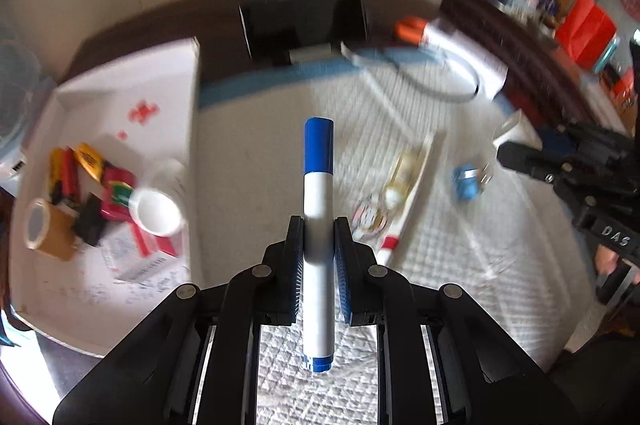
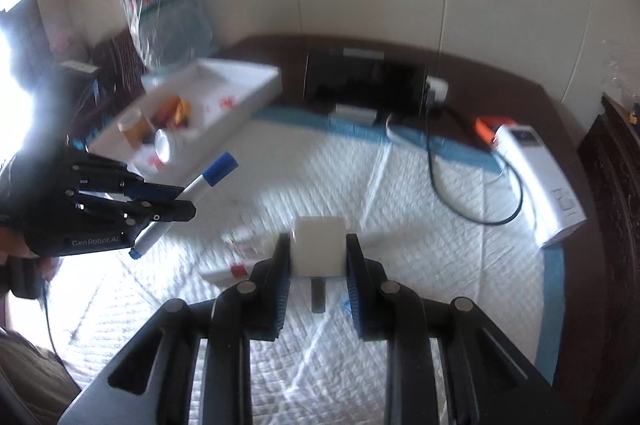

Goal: Organize rigid objects
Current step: 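Carry the blue marker and white plug into the tray and release both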

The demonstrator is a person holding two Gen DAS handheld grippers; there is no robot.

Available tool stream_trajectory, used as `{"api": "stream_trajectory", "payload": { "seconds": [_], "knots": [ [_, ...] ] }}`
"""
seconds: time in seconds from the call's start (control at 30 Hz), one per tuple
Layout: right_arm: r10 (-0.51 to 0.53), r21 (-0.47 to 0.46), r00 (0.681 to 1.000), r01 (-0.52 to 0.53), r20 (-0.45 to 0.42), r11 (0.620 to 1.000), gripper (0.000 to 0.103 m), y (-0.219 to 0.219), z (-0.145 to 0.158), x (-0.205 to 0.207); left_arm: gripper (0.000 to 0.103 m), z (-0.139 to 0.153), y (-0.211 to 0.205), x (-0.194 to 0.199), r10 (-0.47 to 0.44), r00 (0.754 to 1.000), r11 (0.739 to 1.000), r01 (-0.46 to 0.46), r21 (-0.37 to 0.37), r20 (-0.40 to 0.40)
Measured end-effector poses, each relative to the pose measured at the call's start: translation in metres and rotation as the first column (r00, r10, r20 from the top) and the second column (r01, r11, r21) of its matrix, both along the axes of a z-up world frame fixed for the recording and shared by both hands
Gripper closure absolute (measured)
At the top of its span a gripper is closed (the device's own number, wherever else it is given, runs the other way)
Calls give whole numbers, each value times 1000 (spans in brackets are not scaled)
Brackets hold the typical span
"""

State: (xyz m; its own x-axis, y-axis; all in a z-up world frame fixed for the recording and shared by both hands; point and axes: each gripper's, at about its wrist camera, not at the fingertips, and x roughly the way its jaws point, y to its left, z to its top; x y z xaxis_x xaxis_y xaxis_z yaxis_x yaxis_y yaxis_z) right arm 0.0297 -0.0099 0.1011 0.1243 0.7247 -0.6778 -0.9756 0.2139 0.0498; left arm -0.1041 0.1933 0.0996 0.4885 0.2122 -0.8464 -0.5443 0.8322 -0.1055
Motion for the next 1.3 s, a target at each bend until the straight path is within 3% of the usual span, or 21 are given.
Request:
{"api": "stream_trajectory", "payload": {
  "seconds": [0.3,0.43,0.53,0.63,0.73,0.8,1.07,1.3],
  "knots": [
    [-69,218,998,67,2,974,78,-26,76,1,89,87,10,-47,78,978,989,-101,112,194],
    [-69,338,998,62,10,939,78,-36,124,-5,89,149,16,-89,146,932,958,-217,187,330],
    [-66,454,998,65,-12,889,78,-46,168,-10,89,196,14,-124,175,880,926,-300,232,441],
    [-61,552,998,67,-30,831,78,-55,203,-18,89,221,11,-153,188,850,894,-355,272,491],
    [-18,632,999,39,-40,774,78,-61,231,-34,89,217,20,-176,238,836,880,-401,256,494],
    [9,642,999,14,-33,767,78,-54,235,-45,89,207,26,-188,273,831,878,-422,228,485],
    [122,550,989,-57,-82,834,78,11,211,-78,89,195,25,-223,343,822,848,-480,226,455],
    [183,467,978,-115,-103,877,78,54,199,-105,89,168,42,-242,425,826,816,-527,239,371]
  ]
}}
